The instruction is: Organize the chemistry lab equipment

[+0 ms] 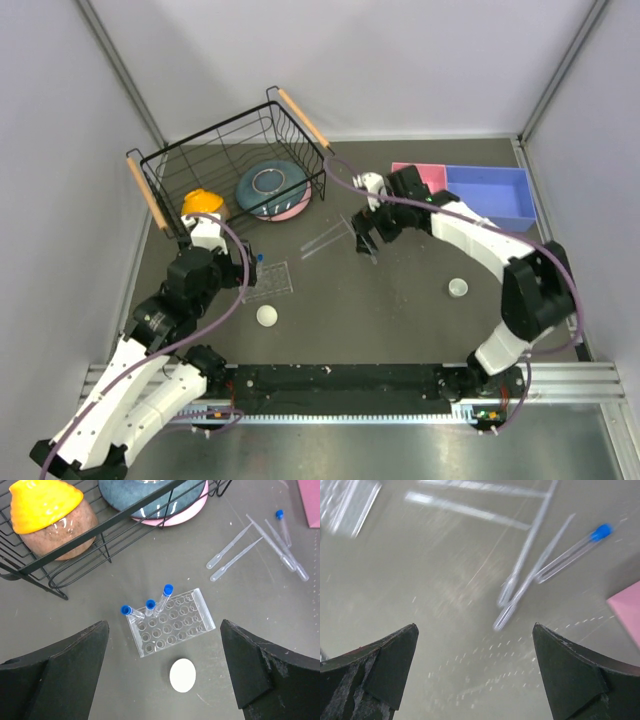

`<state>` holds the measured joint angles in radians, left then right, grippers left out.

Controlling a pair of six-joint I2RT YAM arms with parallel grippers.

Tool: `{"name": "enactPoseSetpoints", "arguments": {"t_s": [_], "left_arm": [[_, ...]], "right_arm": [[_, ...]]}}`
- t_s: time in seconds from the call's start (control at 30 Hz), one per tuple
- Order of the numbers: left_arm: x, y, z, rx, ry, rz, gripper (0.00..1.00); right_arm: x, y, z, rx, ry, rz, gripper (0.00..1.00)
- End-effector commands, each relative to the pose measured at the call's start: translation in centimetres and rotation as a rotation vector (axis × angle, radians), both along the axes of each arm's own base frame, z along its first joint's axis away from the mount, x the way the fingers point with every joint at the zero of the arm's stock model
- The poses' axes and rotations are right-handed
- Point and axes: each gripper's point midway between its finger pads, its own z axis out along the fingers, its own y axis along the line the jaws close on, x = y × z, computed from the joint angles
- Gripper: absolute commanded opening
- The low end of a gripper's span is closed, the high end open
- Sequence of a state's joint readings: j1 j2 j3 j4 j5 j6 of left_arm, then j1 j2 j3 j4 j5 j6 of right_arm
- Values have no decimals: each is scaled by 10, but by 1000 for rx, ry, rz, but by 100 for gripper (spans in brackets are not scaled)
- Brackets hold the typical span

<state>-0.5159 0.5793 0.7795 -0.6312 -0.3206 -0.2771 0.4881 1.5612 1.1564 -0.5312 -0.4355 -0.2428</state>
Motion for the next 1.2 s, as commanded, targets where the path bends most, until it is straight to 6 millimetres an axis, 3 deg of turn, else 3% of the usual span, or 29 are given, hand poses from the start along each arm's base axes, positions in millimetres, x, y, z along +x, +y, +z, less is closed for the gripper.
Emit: {"name": "enactPoseSetpoints", "arguments": {"t_s": [0.0,0.1,0.17,0.4,0.5,0.9,1.17], "left_arm": [[1,-1,0,17,-24,-25,99],[3,-3,-4,21,-20,-32,99],[3,-5,-5,19,-17,-41,99],[3,-3,-4,17,-25,-29,99],[3,-1,-5,22,-26,-21,99],[3,-3,-6,22,-22,-30,99],[4,-4,-7,22,-18,-36,99]], "right_arm": [[77,3,4,-42,-40,-384,98],[100,12,14,-21,-59,-438,90],[106,14,2,-35,-31,-457,85],[124,16,-15,-79,-10,-502,50],[129,17,-25,-95,3,-517,44],[137,13,-60,-169,48,-539,37],[129,8,-84,-215,90,-542,34]]}}
